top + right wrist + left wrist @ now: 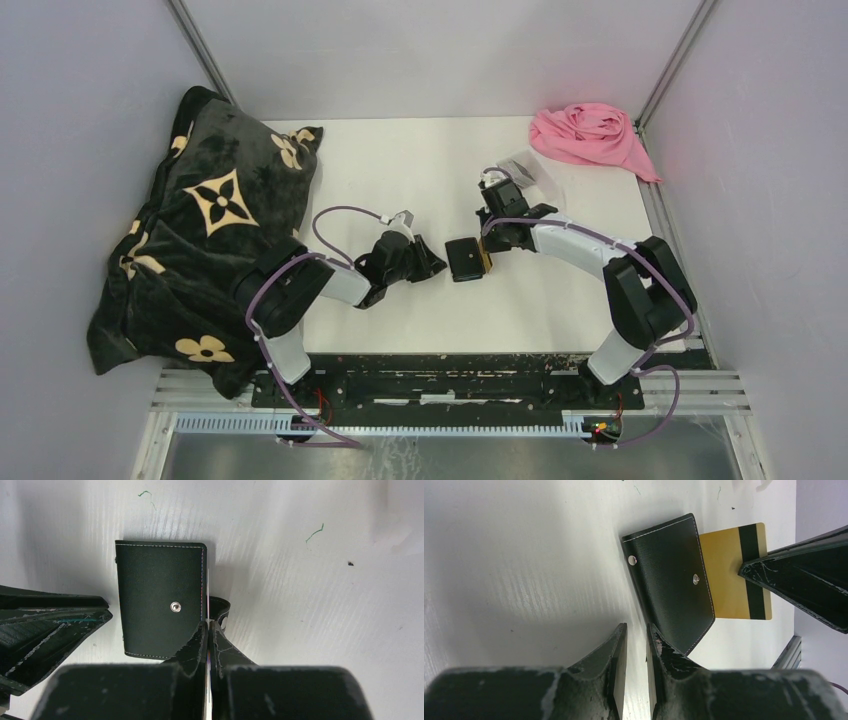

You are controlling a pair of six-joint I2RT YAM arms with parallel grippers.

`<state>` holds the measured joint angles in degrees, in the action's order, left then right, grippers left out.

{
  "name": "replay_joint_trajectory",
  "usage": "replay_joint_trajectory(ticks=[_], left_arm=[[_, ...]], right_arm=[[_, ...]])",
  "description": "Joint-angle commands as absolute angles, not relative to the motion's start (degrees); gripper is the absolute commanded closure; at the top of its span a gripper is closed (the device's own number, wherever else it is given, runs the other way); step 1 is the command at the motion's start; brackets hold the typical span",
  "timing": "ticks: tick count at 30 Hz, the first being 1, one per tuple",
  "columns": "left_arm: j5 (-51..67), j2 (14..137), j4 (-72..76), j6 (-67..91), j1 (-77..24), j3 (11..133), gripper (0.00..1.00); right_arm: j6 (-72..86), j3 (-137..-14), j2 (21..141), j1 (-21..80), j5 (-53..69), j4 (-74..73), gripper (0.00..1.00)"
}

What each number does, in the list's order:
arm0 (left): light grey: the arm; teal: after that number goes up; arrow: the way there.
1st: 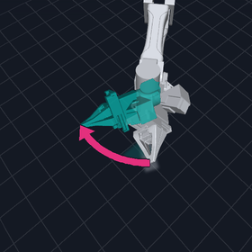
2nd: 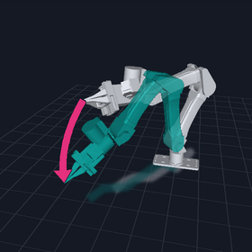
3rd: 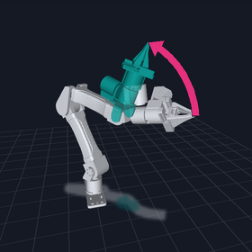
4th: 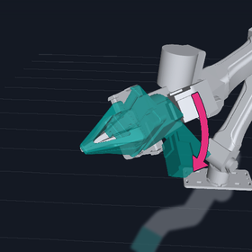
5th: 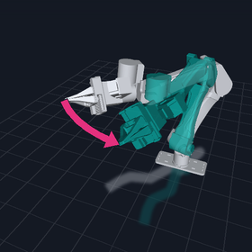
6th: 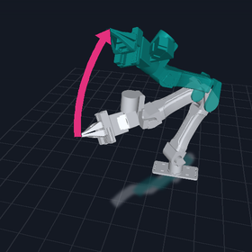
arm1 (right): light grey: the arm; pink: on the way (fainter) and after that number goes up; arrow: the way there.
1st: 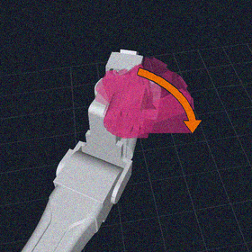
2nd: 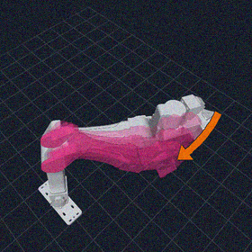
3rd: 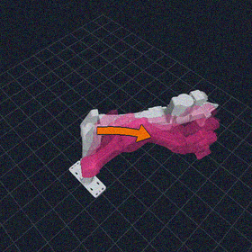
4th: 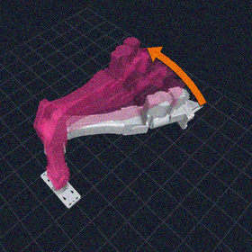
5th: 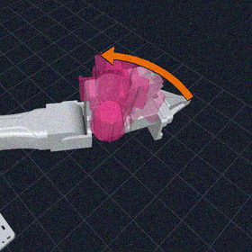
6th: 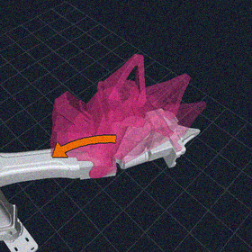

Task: Put the credit cards into the card holder
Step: Adjust the card holder at the center of the board.

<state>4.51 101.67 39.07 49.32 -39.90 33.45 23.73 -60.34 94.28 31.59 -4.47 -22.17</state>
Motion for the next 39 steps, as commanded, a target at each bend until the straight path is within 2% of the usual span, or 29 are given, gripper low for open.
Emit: replay_joint_trajectory(ticks=[1,17,39], left_arm=[[3.16,102.57,39.34,45.84,-40.11,35.38,0.73],[3.51,104.74,39.11,45.69,-40.17,36.36,0.73],[2.99,105.29,37.21,44.84,-40.17,37.18,0.74]], right_arm=[[24.27,-60.96,95.23,30.82,-2.84,-18.65,0.99],[29.61,-54.58,93.20,25.99,5.70,-10.92,0.99],[34.13,-50.58,89.91,24.39,10.02,-5.74,0.99]])
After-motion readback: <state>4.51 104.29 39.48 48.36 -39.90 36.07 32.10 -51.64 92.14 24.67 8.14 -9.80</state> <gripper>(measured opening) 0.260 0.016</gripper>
